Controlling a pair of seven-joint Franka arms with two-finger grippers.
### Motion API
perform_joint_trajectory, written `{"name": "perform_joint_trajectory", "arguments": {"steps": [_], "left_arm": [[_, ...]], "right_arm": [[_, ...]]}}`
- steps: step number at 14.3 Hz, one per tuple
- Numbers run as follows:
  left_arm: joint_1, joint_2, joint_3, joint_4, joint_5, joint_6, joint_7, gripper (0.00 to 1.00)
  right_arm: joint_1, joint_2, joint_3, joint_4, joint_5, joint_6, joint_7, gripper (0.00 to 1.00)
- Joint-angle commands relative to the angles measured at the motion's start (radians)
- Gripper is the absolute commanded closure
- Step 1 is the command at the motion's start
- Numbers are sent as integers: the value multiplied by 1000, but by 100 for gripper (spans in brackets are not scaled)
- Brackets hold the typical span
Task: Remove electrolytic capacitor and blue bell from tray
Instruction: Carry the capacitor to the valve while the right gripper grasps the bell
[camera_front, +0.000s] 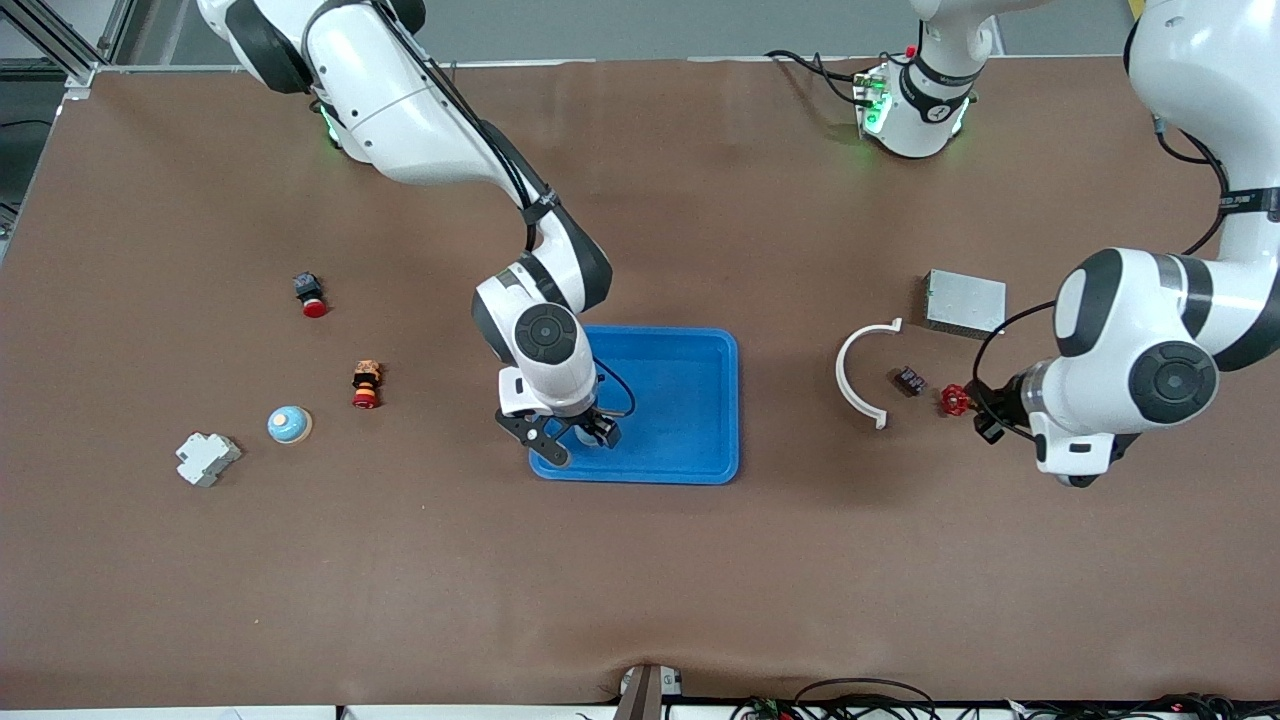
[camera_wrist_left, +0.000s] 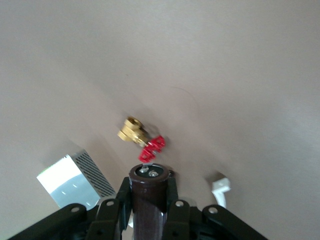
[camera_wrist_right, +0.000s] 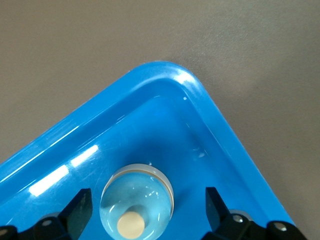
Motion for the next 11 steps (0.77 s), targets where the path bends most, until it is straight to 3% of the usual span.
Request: {"name": "perform_joint_trajectory", "arguments": {"steps": [1,4,5,6,7,8,11], "left_arm": [[45,-12,-5,-26,-20,-5,101,100],[59,-9,-3,-58,-6,27,136,100],[66,-9,-3,-85,-4,53,139,100],[77,-10,-3,-108,-4,91,139,100],[82,-9,-3,-118,-4,106,139,100],[83,-4,-3,-122,-4,117,139,100],[79,-2,-3,-132,-3,137,139,100]], "right_arm": [[11,25,-8,31,-16,4,30,0],[17,25,-6,31,-16,4,42,1],[17,25,-6,31,-17,4,52,17],[17,25,-6,31,-17,4,50,41],[17,25,-6,31,-16,4,50,76],[17,23,-6,31,-14,4,52,100],[17,19,-3,34,-8,-2,59,100]]}}
